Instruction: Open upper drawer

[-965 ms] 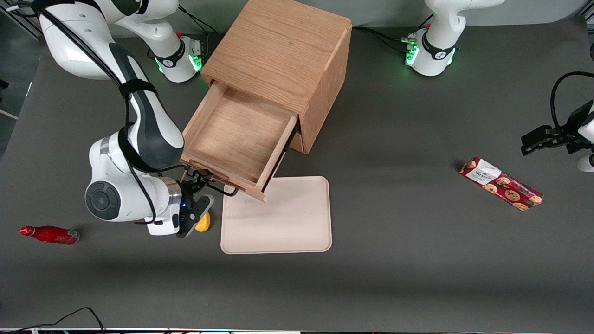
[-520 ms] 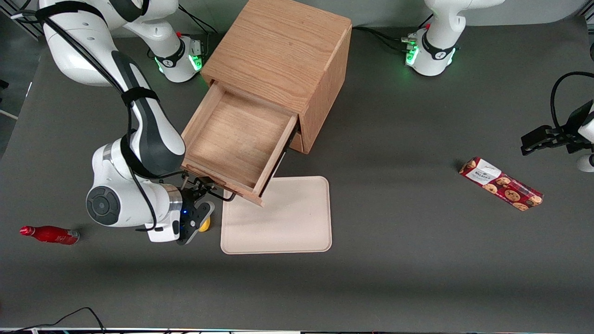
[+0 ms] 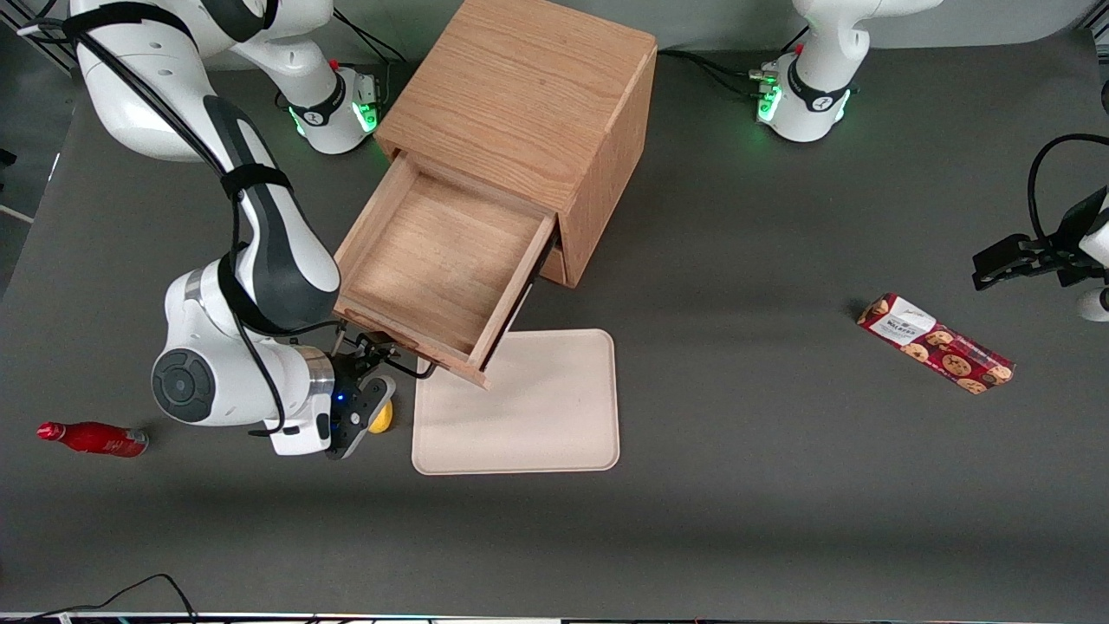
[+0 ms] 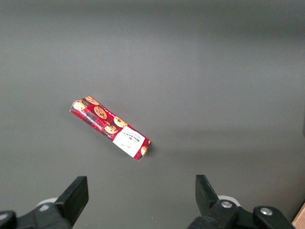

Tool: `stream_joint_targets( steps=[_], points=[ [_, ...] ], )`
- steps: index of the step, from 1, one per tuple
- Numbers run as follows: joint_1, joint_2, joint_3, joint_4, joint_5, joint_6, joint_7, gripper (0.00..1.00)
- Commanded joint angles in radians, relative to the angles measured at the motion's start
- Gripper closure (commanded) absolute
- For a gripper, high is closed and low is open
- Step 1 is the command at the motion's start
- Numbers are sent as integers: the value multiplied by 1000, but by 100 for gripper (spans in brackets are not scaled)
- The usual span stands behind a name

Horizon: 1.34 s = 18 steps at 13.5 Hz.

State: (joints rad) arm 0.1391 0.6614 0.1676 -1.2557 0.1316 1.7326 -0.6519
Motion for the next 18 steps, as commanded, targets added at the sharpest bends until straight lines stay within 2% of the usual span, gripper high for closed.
stream_joint_targets(
  steps=[1,11,18],
  points=[
    [-29,32,6,59,-15,31,-52,0],
    [-59,34,4,65,-20,59,-112,0],
    [-38,-103,-5,59,-26,-86,-72,0]
  ],
)
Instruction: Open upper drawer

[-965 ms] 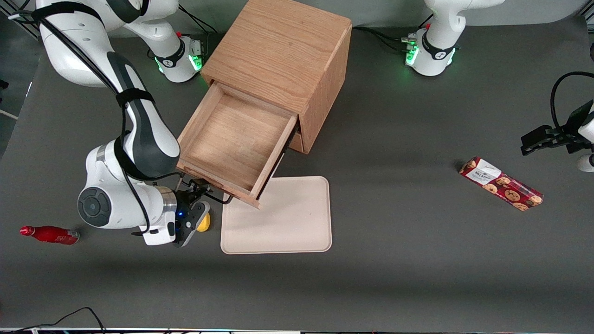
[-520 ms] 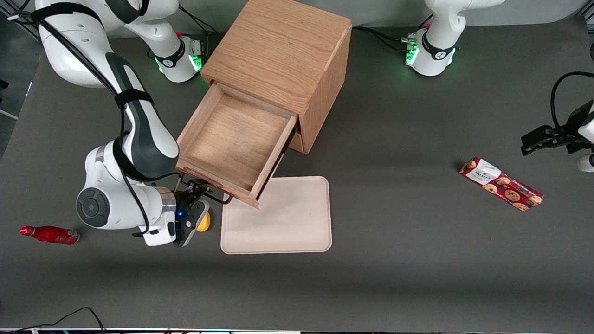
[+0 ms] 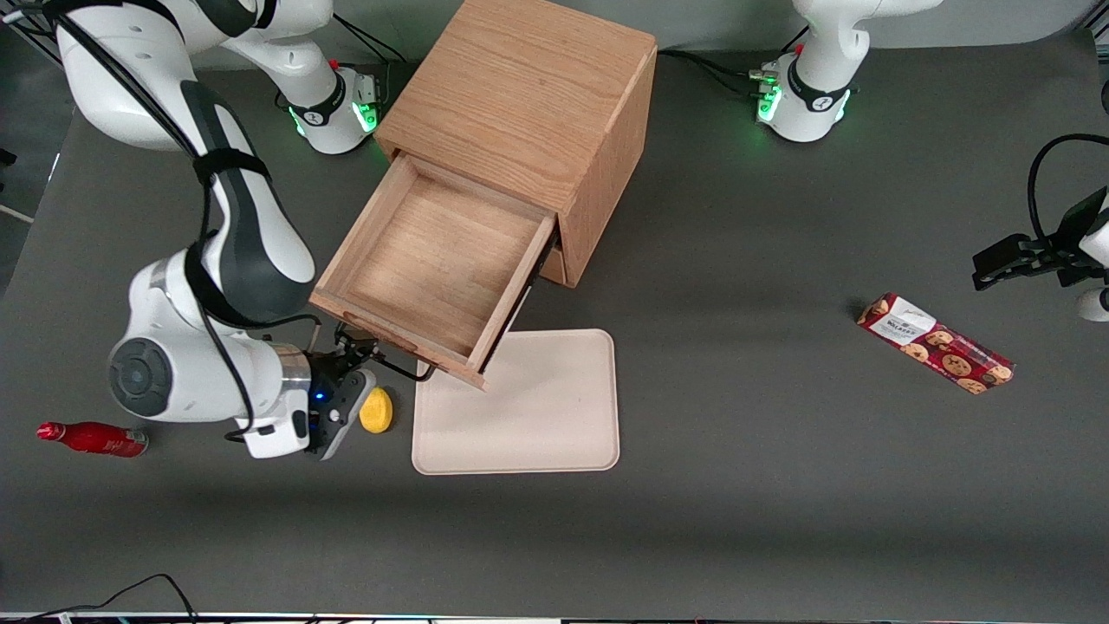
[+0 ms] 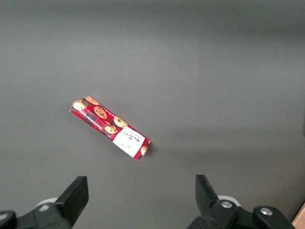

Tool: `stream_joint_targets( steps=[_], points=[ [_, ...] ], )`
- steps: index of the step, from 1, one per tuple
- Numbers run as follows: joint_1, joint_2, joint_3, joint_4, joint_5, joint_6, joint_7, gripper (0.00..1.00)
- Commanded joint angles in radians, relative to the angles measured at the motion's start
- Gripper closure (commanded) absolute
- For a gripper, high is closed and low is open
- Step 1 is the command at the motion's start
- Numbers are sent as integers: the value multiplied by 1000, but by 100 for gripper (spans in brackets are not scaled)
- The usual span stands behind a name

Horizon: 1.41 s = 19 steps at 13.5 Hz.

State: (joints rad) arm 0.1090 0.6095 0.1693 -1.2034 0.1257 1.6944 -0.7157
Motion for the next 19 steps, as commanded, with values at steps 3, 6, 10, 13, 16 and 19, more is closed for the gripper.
stream_joint_targets(
  steps=[3,6,10,13,16,19],
  points=[
    [-6,-143,-11,-13,-18,-129,22,0],
    [1,-301,-11,-144,-17,-193,409,0],
    [80,-364,-218,-183,-27,-200,508,0],
    [67,-505,-232,-318,-67,-174,595,0],
    [29,-589,-191,-416,-141,-164,731,0],
    [6,-672,-205,-534,-144,-127,731,0]
  ],
)
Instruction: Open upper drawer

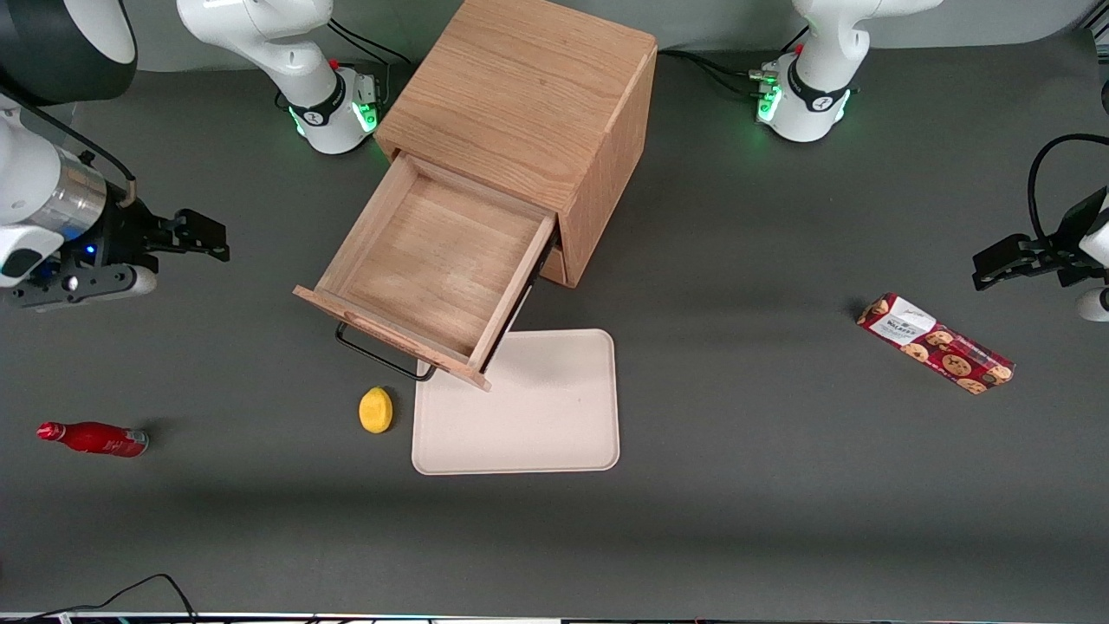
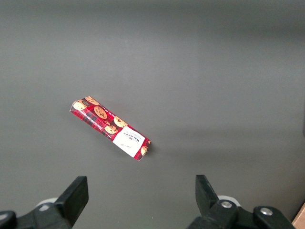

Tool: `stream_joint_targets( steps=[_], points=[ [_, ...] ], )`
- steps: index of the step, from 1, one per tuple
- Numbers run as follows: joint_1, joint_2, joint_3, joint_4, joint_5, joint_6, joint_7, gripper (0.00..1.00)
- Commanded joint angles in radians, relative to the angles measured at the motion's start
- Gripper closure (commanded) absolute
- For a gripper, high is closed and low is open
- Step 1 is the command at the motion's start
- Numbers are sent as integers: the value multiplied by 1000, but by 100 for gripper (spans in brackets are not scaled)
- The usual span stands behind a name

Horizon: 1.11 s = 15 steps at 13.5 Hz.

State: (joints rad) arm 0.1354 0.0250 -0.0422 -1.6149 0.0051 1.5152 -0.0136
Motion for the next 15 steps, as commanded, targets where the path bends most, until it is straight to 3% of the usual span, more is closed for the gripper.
stream_joint_targets(
  steps=[1,5,8,12,13,15],
  points=[
    [-23,-95,8,-126,-46,48,29,0],
    [-128,-92,65,-111,-96,62,24,0],
    [-117,-40,77,-51,-125,50,34,0],
    [-129,-22,73,-34,-100,34,34,0],
    [-129,-25,64,-31,-62,30,34,0],
    [-132,-30,58,-28,-47,28,18,0]
  ],
)
